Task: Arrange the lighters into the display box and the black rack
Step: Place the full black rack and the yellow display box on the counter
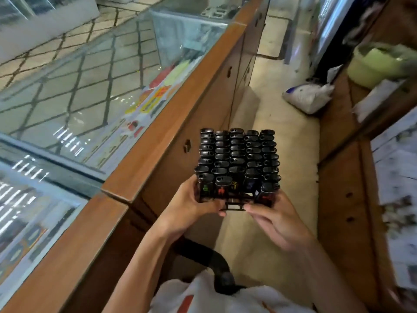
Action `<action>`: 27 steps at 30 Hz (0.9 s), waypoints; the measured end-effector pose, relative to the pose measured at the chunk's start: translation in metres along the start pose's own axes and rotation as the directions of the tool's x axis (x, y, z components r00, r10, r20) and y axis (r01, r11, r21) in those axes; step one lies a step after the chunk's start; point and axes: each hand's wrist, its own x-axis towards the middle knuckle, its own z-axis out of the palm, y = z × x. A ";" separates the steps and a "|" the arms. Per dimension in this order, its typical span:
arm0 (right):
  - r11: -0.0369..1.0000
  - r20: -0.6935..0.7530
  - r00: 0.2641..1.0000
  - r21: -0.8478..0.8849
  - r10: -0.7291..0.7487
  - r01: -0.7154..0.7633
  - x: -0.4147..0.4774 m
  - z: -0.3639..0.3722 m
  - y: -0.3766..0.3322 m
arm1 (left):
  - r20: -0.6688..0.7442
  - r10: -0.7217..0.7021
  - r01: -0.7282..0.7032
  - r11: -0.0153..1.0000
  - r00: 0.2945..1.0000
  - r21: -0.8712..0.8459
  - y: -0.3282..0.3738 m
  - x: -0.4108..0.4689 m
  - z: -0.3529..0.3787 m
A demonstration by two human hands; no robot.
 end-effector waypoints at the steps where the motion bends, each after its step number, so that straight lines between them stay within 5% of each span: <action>1: 1.000 -0.028 1.000 0.019 -0.011 0.012 0.007 -0.015 -0.011 | 0.018 -0.004 0.004 1.000 1.000 -0.004 0.000 0.020 0.011; 18: 0.968 -0.312 0.932 0.106 -0.185 0.228 0.207 -0.159 -0.134 | 0.304 -0.037 0.044 0.999 0.952 -0.016 0.027 0.346 0.065; 27: 0.958 -0.343 0.913 0.101 -0.220 0.269 0.339 -0.204 -0.212 | 0.360 -0.082 0.077 0.997 0.930 0.027 0.065 0.512 0.068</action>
